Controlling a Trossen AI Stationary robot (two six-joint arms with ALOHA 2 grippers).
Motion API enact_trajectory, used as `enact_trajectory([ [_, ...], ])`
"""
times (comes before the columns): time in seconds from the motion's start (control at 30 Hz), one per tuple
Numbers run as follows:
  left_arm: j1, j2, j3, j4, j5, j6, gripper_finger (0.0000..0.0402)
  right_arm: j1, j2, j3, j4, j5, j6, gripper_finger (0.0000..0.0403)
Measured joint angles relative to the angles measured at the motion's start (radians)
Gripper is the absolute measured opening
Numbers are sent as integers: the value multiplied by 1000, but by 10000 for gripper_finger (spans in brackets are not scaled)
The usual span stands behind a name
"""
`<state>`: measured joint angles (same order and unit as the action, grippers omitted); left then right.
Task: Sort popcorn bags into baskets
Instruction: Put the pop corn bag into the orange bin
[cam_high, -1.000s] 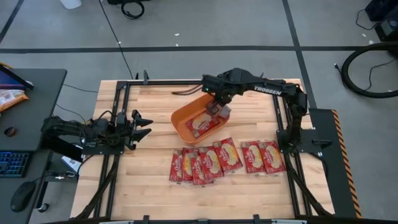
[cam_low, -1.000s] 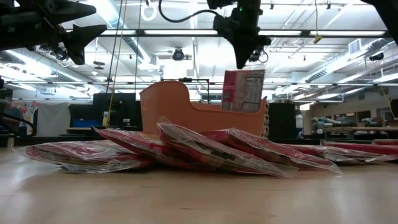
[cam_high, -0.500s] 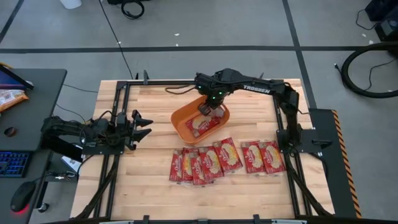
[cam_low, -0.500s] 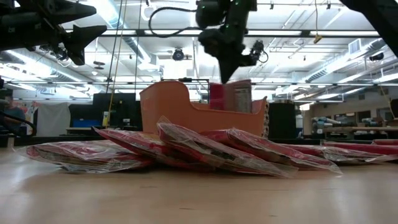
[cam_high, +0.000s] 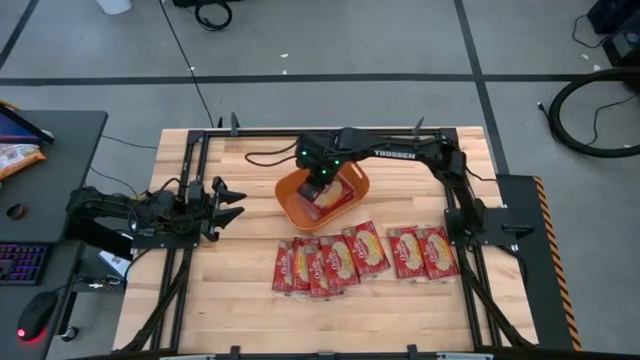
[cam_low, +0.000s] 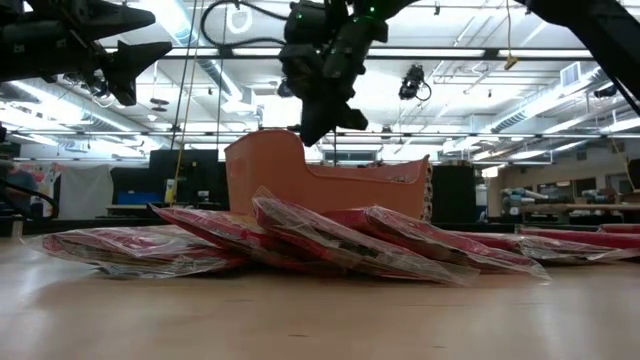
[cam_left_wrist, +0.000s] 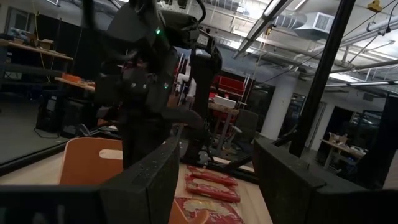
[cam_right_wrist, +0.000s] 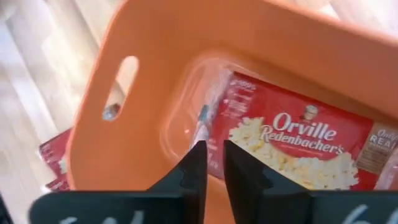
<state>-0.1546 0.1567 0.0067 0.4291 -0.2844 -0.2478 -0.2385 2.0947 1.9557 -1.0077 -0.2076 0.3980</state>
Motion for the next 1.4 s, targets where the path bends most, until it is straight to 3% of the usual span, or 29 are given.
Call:
enact_trajectory([
  [0.2,0,0,0,-2,0,0,205,37,-47,0,-89,-33,-77,102],
  [0.53,0,0,0,-17,0,-2,205,354,-56,-40,-200,407,-51,109],
  [0.7,0,0,0,-18,0,-20,205,488,-56,-126,-263,503,89,110],
  [0.87,0,0,0,-25,0,-29,205,591,-59,-217,-453,514,321,110],
  [1.03,0,0,0,-25,0,-29,205,664,-61,-324,-566,412,487,124],
  [1.27,0,0,0,-28,0,-29,205,719,-106,-536,-553,228,653,155],
  [1.4,0,0,0,-34,0,-29,205,725,-197,-671,-472,201,777,156],
])
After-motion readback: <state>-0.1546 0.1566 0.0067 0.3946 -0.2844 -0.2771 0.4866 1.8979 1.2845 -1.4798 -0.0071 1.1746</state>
